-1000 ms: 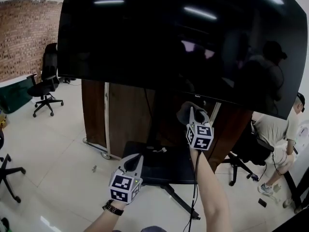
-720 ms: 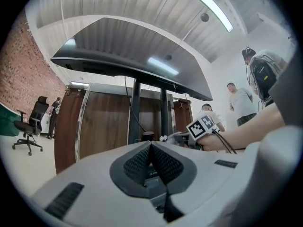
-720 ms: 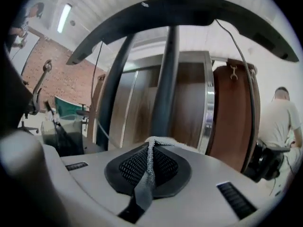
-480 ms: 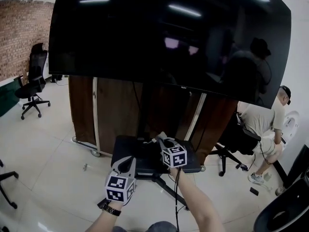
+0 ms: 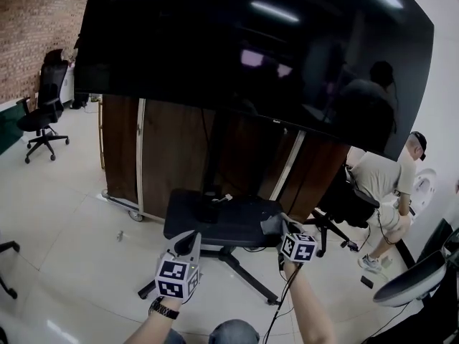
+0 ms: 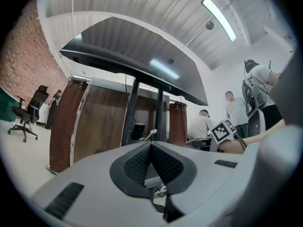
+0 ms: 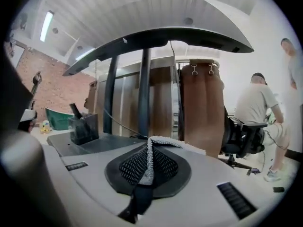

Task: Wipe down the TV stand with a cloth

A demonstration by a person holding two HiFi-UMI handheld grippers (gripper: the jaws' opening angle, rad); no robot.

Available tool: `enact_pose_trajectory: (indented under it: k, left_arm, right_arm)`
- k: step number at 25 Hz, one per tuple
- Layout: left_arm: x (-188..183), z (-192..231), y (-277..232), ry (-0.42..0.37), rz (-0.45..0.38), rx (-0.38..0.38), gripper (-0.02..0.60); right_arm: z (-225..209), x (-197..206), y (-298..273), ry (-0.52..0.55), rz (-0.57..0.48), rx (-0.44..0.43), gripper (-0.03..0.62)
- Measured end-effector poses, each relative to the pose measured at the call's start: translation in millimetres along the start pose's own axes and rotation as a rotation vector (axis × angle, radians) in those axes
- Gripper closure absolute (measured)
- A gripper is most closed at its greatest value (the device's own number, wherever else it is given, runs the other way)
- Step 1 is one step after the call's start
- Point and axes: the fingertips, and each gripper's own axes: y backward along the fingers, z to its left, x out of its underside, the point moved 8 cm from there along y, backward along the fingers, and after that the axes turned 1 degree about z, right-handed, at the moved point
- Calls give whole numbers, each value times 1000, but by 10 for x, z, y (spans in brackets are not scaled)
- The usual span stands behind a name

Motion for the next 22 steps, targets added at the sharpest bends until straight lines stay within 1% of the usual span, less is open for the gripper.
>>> enact_pose_trajectory:
  k: [1,3,5,7,8,9,11,13,14,16,17,18,19,22]
  left_arm:
    - [26,19,24,-2,4,-10,568]
    - [61,22,92,-16,1,-20,568]
    - [52,9,207,-42,-39,-26,568]
    - [7,34,372,-87,-94,-59,568]
    - [-16,69,460,-109,-116,-81,568]
    - [-31,117,538,-127,-127,-102,568]
    - [-16,239,660,-145,-116,-138,568]
    - [80,369,761,-137,-86,-173,568]
    - [153,427,805,-127,-70,-191,568]
    - [316,511,860,-109,-45,-222,568]
    - [406,537,866,-104,-33,-233,568]
    - [503,554,859,-101,-19,-241,568]
    - [609,562,837,-102,-1,-244,568]
    - [947,580,690,-129,61,-241,568]
  right_arm:
    - [219,79,14,2,-10,-47,576]
    - [929,175,-4,13,-39,-192,576]
    - [1796,225,-13,32,-65,-372,576]
    - [2626,318,5,55,-60,-561,576]
    - [2972,391,11,68,-46,-641,576]
    - [3253,475,7,81,-30,-703,576]
    - [3608,686,-45,84,12,-772,576]
    - [3724,913,-131,78,51,-794,576]
    - [3706,1039,-191,104,63,-788,576]
    - [3564,1297,-341,223,64,-741,576]
    - [3456,1411,-419,282,58,-700,576]
    - [3326,1521,-504,317,52,-649,576]
    - [3177,1629,-601,325,47,-592,576]
    - [2769,1878,-973,285,45,-434,576]
